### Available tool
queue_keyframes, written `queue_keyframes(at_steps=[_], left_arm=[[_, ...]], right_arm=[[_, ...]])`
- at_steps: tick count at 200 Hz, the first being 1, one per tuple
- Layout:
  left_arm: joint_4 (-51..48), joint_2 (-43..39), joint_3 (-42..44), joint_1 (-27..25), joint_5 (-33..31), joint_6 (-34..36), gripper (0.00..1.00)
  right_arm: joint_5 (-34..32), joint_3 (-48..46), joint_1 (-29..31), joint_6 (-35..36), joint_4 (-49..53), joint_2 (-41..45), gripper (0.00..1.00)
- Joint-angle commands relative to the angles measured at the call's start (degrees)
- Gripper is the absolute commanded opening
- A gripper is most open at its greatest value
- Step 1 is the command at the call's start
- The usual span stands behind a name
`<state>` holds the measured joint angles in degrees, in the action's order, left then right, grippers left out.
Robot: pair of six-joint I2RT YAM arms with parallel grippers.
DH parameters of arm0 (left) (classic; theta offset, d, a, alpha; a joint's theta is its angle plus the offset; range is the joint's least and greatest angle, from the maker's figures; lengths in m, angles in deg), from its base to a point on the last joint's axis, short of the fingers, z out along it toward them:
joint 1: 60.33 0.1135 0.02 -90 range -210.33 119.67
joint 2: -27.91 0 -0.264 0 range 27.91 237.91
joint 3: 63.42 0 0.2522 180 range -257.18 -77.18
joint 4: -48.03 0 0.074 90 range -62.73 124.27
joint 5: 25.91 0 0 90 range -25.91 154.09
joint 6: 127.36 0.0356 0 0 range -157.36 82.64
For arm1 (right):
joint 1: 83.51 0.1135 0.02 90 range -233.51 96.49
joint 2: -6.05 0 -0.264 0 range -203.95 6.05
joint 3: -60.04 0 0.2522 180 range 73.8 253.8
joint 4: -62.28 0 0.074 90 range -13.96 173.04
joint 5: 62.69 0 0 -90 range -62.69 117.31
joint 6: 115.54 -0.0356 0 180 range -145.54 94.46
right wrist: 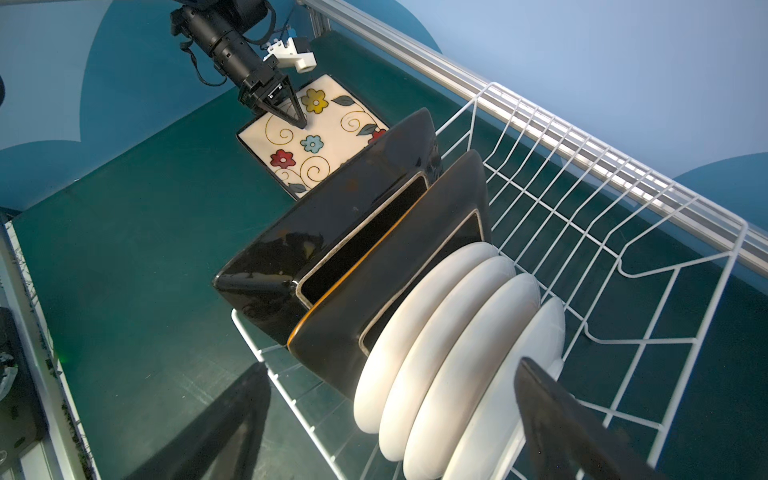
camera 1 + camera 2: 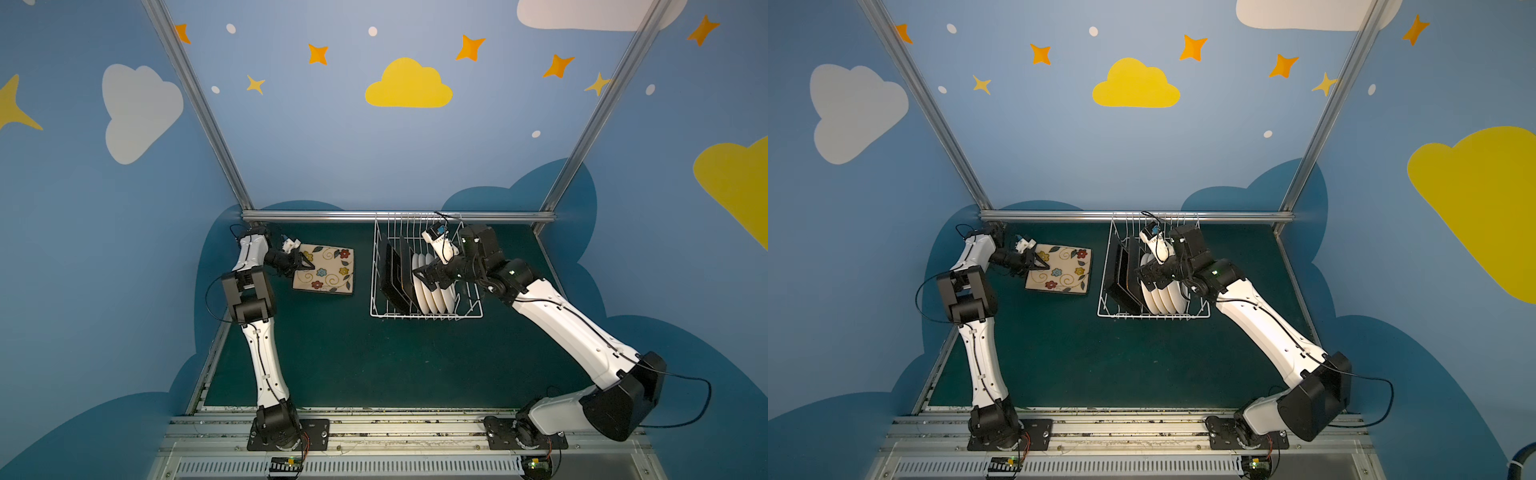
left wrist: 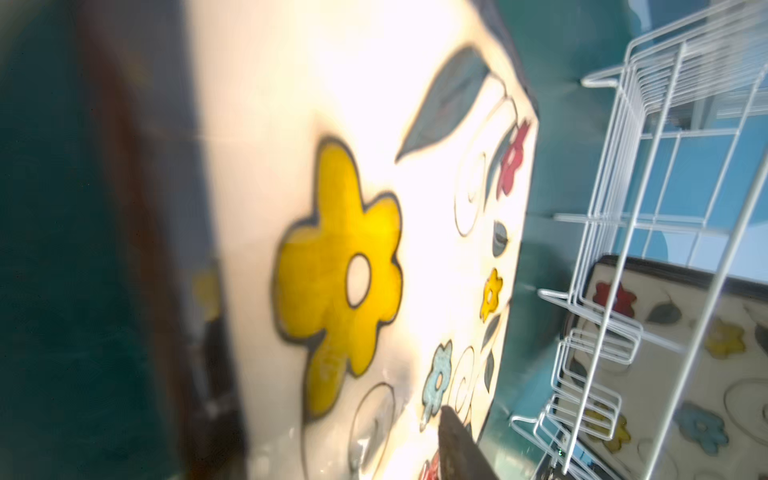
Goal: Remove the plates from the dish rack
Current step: 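Lower the flower plate flat onto the table beside the rack with the left gripper, then open the left gripper and lift it off the flower plate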
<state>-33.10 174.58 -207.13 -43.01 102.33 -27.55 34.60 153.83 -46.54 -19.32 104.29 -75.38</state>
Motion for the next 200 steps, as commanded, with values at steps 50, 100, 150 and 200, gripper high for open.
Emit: queue_keyframes(at_steps=[50,100,150,200], left_arm=[[0.84,1.25,-2.06,0.61,-3.96,-2.46,0.7],[3.62,-0.95,0.45,0.7,-7.93,-5.32,0.89],[7.77,-7.72,5.49,0.65,-10.14,-8.73,0.99],[11.09,-17.54,10.68,0.43,-9.68,-12.37,1.0]], right_arm=[[-0.87,0.46,0.91,-0.73,1.28,1.06,0.91],[-1.57,0.37,1.06,-0.52,1.11,1.45,0.91],[-2.37,-0.95,1.17,-1.02,0.11,2.84,0.91],[-2.52,-2.78,1.1,-1.85,-1.94,4.86,0.91]])
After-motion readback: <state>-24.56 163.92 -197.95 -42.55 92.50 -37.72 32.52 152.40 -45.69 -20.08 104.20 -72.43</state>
